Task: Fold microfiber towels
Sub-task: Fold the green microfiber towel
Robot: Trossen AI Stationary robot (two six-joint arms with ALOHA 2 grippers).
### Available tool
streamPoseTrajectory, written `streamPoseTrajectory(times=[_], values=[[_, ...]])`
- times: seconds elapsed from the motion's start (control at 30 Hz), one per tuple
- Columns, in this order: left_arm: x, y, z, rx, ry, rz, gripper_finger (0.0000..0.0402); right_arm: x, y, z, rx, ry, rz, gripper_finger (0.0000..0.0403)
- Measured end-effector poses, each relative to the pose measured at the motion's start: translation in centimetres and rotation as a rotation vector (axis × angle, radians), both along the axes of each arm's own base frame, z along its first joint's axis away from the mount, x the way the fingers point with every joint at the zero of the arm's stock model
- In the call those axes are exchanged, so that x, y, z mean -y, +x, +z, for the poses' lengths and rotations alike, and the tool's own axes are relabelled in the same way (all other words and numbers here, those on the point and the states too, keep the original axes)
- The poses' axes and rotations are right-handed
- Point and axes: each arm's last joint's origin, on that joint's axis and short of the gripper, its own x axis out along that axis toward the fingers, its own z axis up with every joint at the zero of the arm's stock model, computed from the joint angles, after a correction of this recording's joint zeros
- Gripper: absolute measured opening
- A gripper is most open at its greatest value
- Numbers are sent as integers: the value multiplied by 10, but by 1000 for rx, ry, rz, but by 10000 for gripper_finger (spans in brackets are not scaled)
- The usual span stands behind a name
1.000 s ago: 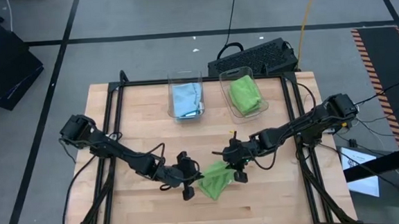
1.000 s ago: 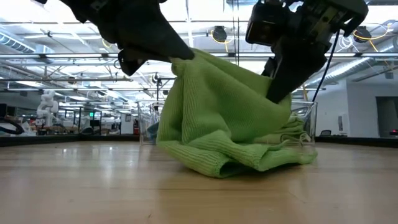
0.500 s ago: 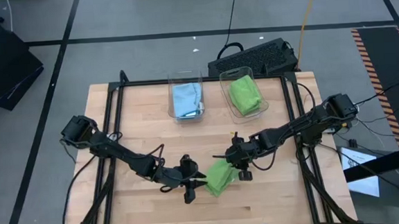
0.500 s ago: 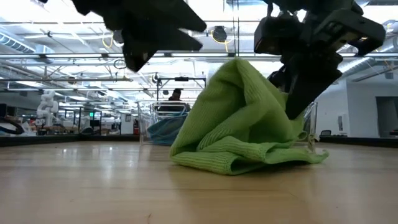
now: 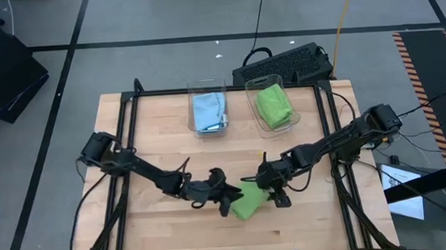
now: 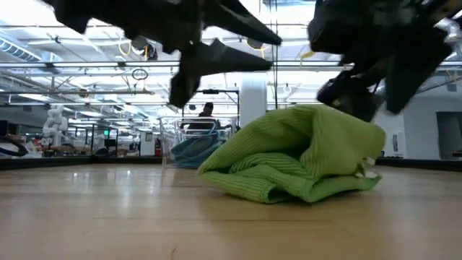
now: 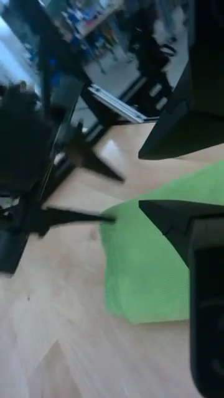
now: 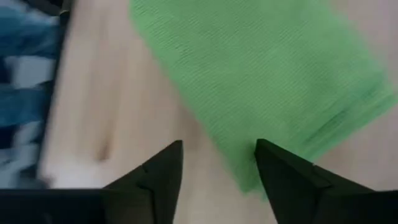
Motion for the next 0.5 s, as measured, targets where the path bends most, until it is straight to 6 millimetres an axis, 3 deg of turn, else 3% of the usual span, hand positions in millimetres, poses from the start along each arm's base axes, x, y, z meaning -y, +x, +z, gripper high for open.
streamPoseTrajectory(times=[0.23,0.37,0.5], values=[[4,14,-24,102,-122,31,84,1,-7,15,-84,178,-95,223],[12,23,-42,40,-73,-38,68,-2,0,24,66,284,-140,216],[16,24,-65,-70,-91,-146,57,-5,1,9,187,448,-194,178]])
